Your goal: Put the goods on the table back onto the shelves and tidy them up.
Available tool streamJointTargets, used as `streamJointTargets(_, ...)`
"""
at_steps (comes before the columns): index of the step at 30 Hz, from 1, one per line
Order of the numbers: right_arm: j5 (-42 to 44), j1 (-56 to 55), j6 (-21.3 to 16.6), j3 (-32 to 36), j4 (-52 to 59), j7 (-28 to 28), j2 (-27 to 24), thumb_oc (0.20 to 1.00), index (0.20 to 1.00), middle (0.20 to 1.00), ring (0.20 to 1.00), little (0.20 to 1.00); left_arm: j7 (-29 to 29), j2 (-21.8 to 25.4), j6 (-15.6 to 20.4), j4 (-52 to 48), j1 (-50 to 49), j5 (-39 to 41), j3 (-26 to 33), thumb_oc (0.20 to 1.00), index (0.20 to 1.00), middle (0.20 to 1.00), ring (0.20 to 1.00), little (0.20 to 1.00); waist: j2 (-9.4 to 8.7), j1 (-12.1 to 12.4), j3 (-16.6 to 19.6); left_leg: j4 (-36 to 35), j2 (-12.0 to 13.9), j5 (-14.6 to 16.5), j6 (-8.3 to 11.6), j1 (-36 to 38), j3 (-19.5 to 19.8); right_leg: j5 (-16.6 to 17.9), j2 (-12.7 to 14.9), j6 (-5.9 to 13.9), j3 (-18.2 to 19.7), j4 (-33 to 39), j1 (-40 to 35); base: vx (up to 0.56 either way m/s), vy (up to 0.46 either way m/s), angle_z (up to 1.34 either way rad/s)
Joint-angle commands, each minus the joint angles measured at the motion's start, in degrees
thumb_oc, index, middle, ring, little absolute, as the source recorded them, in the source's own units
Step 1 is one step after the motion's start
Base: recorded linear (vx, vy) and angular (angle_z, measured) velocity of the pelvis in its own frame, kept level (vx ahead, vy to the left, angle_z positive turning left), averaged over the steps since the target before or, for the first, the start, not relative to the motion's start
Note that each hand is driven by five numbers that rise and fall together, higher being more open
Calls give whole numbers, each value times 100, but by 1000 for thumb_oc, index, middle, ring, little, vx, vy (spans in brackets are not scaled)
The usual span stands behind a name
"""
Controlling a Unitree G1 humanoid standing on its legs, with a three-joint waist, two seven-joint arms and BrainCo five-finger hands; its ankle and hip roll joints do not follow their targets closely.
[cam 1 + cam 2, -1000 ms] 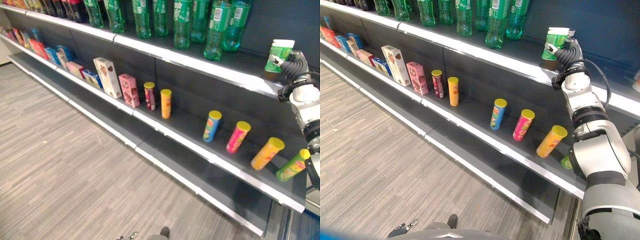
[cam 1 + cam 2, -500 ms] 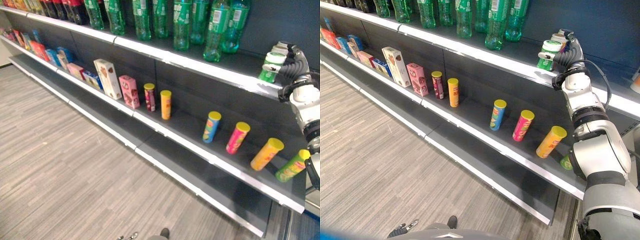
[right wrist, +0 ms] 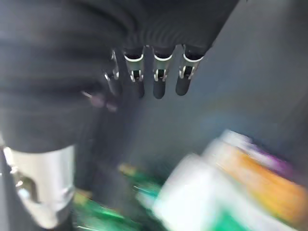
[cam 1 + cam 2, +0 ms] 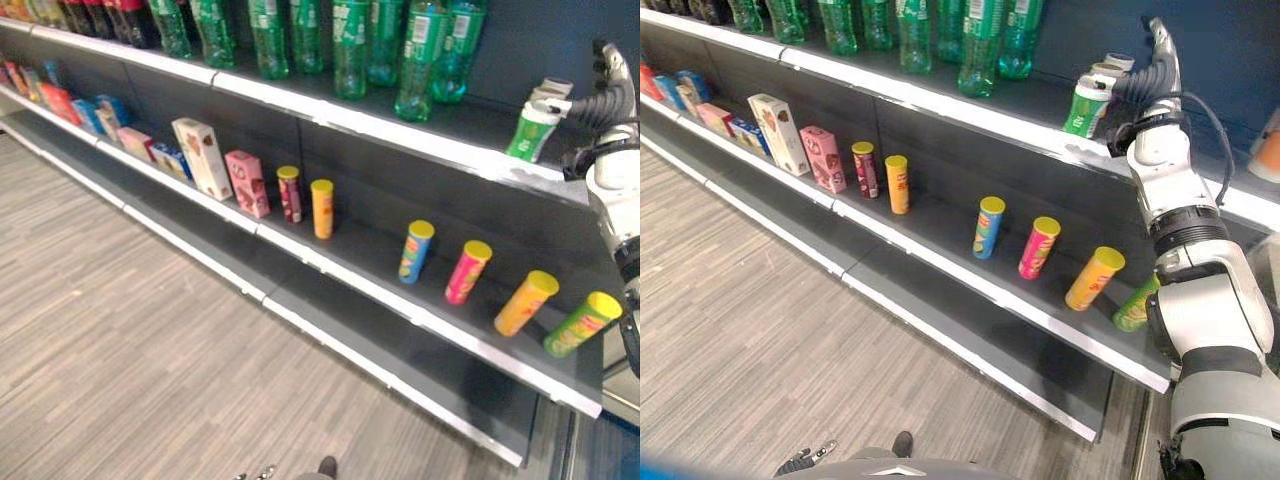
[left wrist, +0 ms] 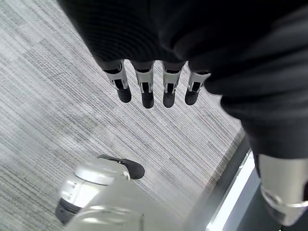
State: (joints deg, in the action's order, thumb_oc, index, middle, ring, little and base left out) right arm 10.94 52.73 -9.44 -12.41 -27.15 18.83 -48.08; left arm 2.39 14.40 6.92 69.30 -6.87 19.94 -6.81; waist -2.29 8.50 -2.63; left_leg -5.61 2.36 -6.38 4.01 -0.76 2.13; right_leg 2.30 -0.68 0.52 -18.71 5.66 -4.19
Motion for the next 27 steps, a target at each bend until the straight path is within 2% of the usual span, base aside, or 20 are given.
streamJointTargets(1,-321,-495,-457,282,1010,116,-339,1000,1000,1000,1000,1000,86,94,-22,172,266,-234,71,1000,1000,1000,1000,1000,-270,-120,-73,61,245,465,212,191,-348,-316,463,582,460,-66,-272,-14,3,-10)
streamJointTargets(2,-324,-519,-451,303,1024,115,-338,1000,1000,1000,1000,1000,85,101,-23,171,264,-234,64,1000,1000,1000,1000,1000,-277,-111,-69,61,245,465,212,191,-350,-316,463,582,462,-66,-271,-51,11,-7)
streamJointTargets(3,-295,-1016,-631,615,1928,-131,-341,1000,1000,1000,1000,1000,66,54,-49,153,210,-349,222,1000,1000,1000,1000,1000,-258,-226,-96,61,261,469,201,198,-362,-318,434,577,579,-66,-197,-65,22,-14)
streamJointTargets(5,-57,-1566,-804,825,2726,-523,-246,1000,1000,1000,1000,1000,57,91,-22,56,152,-401,288,1000,1000,1000,1000,1000,-313,-252,-169,61,249,477,180,238,-297,-276,389,580,791,-66,-95,-118,30,-44)
streamJointTargets(6,79,-1652,-863,776,2965,-711,-207,1000,1000,1000,1000,1000,45,97,-5,26,140,-404,320,1000,1000,1000,1000,1000,-364,-259,-245,214,209,553,152,206,-115,-229,397,575,918,-90,-34,-106,18,-70)
streamJointTargets(7,85,-1665,-858,789,2977,-721,-204,1000,1000,1000,1000,1000,44,101,-5,25,138,-405,321,1000,1000,1000,1000,1000,-369,-254,-246,248,206,574,149,192,-119,-227,399,577,924,-91,-34,-267,95,-72)
streamJointTargets(8,642,-1874,-867,581,3346,-1291,-178,1000,1000,1000,1000,1000,39,86,45,30,168,-274,392,1000,1000,1000,1000,1000,-463,-309,-405,917,-99,1026,90,20,670,-89,424,576,1392,-253,247,-206,89,-63)
streamJointTargets(10,730,-1984,-847,558,3487,-1486,-253,1000,1000,1000,1000,1000,-9,97,44,67,236,-292,401,1000,1000,1000,1000,1000,-452,-395,-393,875,-125,1074,75,34,759,-69,419,589,1501,-289,314,-142,150,-94)
streamJointTargets(12,864,-2153,-796,502,3691,-1779,-280,1000,1000,1000,1000,1000,-67,152,47,113,251,-515,362,1000,1000,1000,1000,1000,-395,-551,-322,658,-99,1094,-58,139,634,11,446,662,1671,-300,441,-62,206,-78)
streamJointTargets(13,865,-2158,-793,503,3696,-1782,-281,1000,1000,1000,1000,1000,-67,150,49,114,249,-518,363,1000,1000,1000,1000,1000,-393,-531,-317,639,-94,1089,-60,151,613,12,441,663,1693,-304,449,-92,307,-19)
streamJointTargets(14,952,-2204,-774,375,3865,-1940,-232,1000,1000,1000,1000,1000,-114,175,93,95,256,-646,291,1000,1000,1000,1000,1000,-332,-683,-297,476,-110,1052,-142,289,463,175,480,753,1975,-330,619,-77,316,-66)
streamJointTargets(16,973,-2169,-750,208,3910,-2061,-178,1000,1000,1000,1000,1000,-164,206,133,55,260,-704,275,1000,1000,1000,1000,1000,-321,-789,-276,259,-173,962,-210,376,175,335,517,905,2280,-341,831,-70,328,-119)
streamJointTargets(17,973,-2160,-751,198,3905,-2060,-177,1000,1000,1000,1000,1000,-165,203,134,56,259,-704,279,1000,1000,1000,1000,1000,-320,-761,-277,239,-171,957,-213,394,140,336,510,907,2314,-347,840,-98,296,-165)
streamJointTargets(18,898,-2049,-708,32,3909,-2067,-144,1000,1000,1000,1000,1000,-165,248,154,58,298,-762,282,1000,1000,1000,1000,1000,-328,-846,-348,102,-212,912,-280,463,-185,448,481,1018,2568,-525,1075,-119,247,-164)
streamJointTargets(19,884,-1951,-704,-66,3910,-2090,-127,1000,1000,1000,1000,1000,-163,270,158,63,331,-823,272,1000,1000,1000,1000,1000,-352,-842,-420,72,-201,906,-298,514,-414,536,432,1072,2662,-701,1242,-181,305,-185)
streamJointTargets(21,864,-1758,-684,-273,3892,-2086,-87,1000,1000,1000,1000,1000,-144,323,172,30,395,-887,255,1000,1000,1000,1000,1000,-360,-846,-519,61,-125,917,-318,581,-809,487,480,1044,2344,-902,1404,-125,127,-175)
streamJointTargets(22,864,-1754,-684,-274,3890,-2086,-85,1000,1000,1000,1000,1000,-144,324,172,30,397,-887,258,1000,1000,1000,1000,1000,-370,-842,-509,61,-133,902,-318,560,-817,502,486,1045,2354,-898,1426,-104,81,-182)
streamJointTargets(23,827,-1802,-678,-258,3940,-2068,-159,1000,1000,1000,1000,1000,-182,335,139,7,424,-938,245,1000,1000,1000,1000,1000,-417,-905,-527,61,-58,914,-323,618,-1094,437,591,1006,2033,-1032,1407,-98,66,-175)
streamJointTargets(24,746,-1890,-673,-175,3938,-2040,-251,1000,1000,1000,1000,1000,-207,329,141,-29,437,-963,245,1000,1000,1000,1000,1000,-428,-915,-520,61,-20,932,-321,645,-1250,399,655,990,1955,-1037,1318,-114,64,-117)
streamJointTargets(27,722,-2003,-679,-61,3977,-2022,-270,1000,1000,1000,1000,1000,-207,326,138,-27,446,-973,254,1000,1000,1000,1000,1000,-434,-924,-493,61,-1,935,-324,639,-1316,403,714,972,1899,-1038,1262,-25,6,-87)
